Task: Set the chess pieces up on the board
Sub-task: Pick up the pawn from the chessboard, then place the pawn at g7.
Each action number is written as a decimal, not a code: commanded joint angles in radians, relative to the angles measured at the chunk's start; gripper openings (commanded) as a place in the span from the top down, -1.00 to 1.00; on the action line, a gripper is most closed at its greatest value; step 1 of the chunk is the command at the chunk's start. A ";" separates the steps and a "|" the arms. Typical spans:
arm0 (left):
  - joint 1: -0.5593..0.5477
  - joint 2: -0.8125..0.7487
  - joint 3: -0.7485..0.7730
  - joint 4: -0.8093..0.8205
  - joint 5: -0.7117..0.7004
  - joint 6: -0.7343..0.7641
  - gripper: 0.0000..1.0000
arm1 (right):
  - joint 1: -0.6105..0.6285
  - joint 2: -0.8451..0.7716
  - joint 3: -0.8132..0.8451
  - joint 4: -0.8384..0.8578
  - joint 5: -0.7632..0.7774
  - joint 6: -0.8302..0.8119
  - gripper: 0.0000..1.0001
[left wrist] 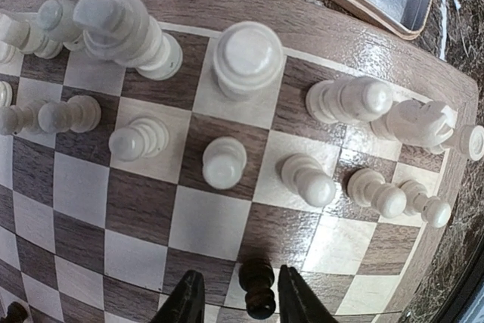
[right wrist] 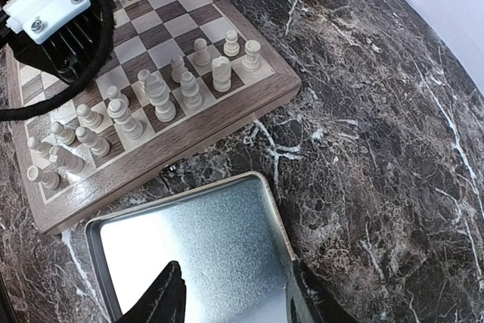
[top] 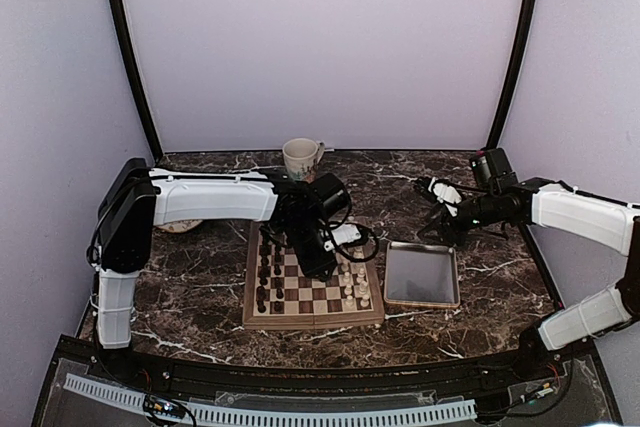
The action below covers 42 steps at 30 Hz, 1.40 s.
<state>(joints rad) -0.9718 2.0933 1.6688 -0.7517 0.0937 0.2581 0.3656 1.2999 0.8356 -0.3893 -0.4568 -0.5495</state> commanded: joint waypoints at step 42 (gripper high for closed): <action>0.229 -0.106 0.006 -0.056 -0.188 -0.180 0.85 | -0.004 0.047 0.044 -0.033 -0.020 -0.037 0.11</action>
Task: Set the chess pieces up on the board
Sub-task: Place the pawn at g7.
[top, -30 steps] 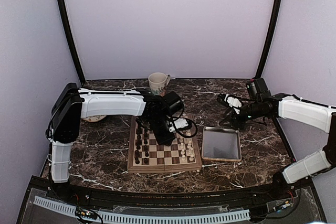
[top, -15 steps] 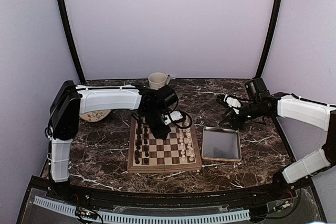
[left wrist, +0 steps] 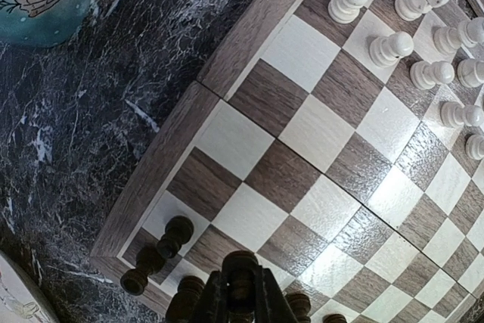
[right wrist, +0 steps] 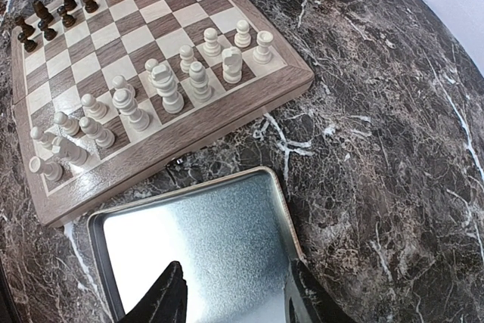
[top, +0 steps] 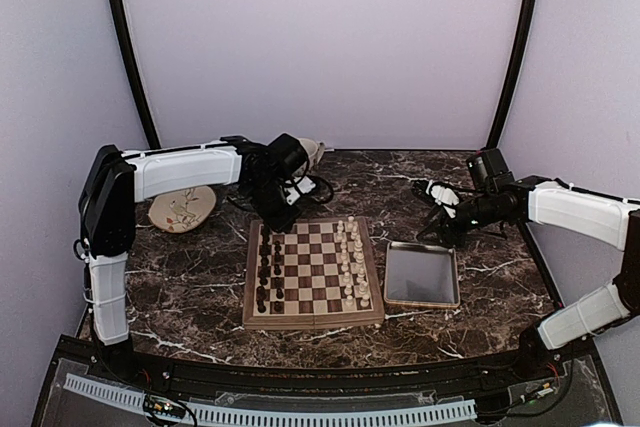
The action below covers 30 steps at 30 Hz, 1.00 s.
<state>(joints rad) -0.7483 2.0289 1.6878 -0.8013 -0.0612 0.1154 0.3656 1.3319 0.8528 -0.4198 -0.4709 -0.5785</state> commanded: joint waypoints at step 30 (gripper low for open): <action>0.008 0.036 -0.012 -0.063 -0.048 -0.026 0.81 | -0.004 0.029 0.030 -0.011 -0.007 -0.013 0.11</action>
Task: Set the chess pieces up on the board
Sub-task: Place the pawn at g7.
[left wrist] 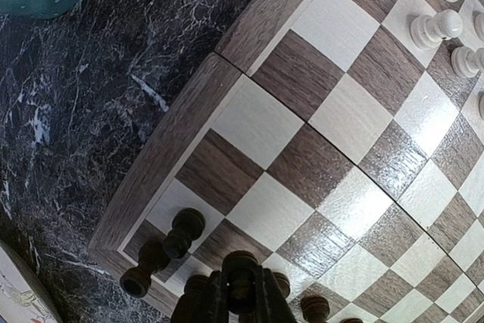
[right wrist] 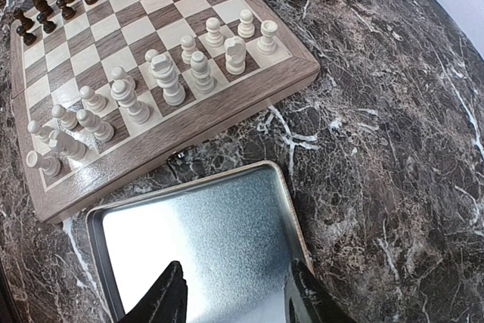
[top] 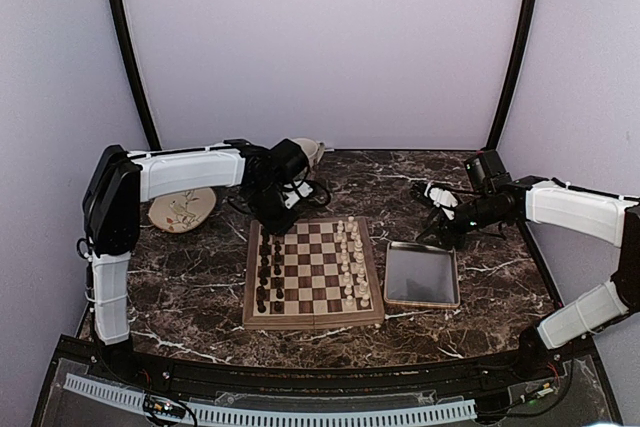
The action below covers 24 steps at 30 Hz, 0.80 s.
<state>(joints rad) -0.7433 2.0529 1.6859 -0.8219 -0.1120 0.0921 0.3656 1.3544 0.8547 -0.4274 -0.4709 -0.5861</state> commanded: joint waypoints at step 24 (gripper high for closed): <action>0.004 0.032 0.025 -0.061 -0.006 -0.012 0.55 | -0.005 0.017 0.033 -0.009 -0.011 -0.002 0.10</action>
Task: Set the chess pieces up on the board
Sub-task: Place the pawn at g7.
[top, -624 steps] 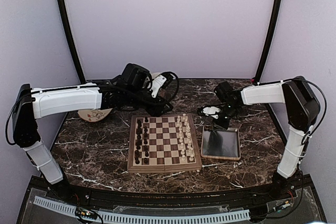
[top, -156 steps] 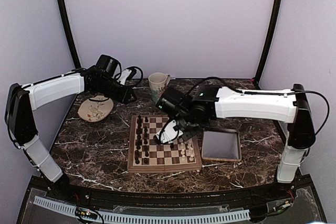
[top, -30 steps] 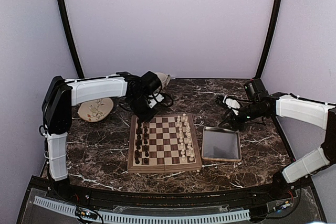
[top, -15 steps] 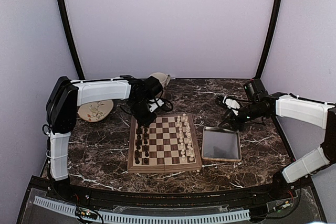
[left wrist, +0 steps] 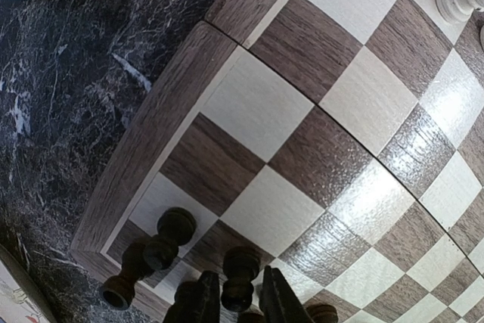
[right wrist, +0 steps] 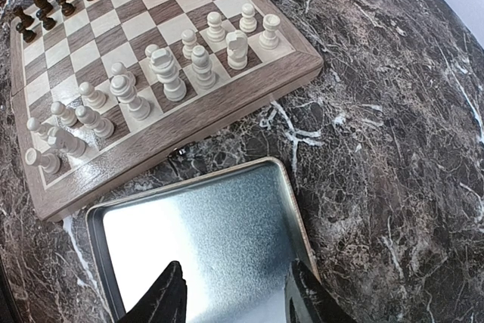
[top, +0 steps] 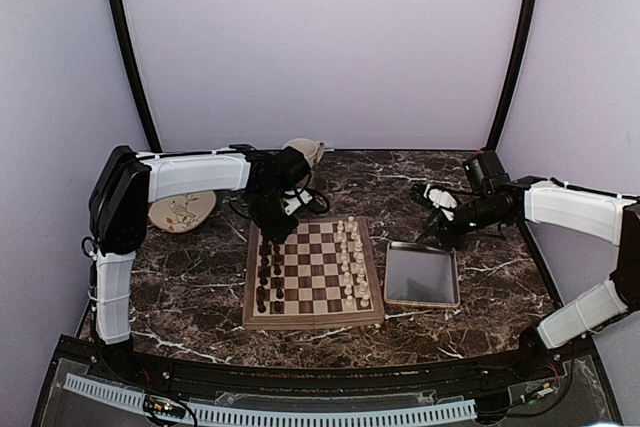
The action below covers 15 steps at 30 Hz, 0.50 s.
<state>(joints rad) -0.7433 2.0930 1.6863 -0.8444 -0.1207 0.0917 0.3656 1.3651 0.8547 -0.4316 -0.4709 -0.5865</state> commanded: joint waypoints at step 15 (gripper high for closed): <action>0.004 -0.178 0.052 -0.033 0.052 -0.001 0.47 | -0.005 -0.058 0.214 -0.159 0.073 0.007 0.10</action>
<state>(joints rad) -0.7433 2.0594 1.7344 -0.8719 -0.0868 0.0845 0.3656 1.3495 1.0004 -0.5289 -0.4408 -0.5861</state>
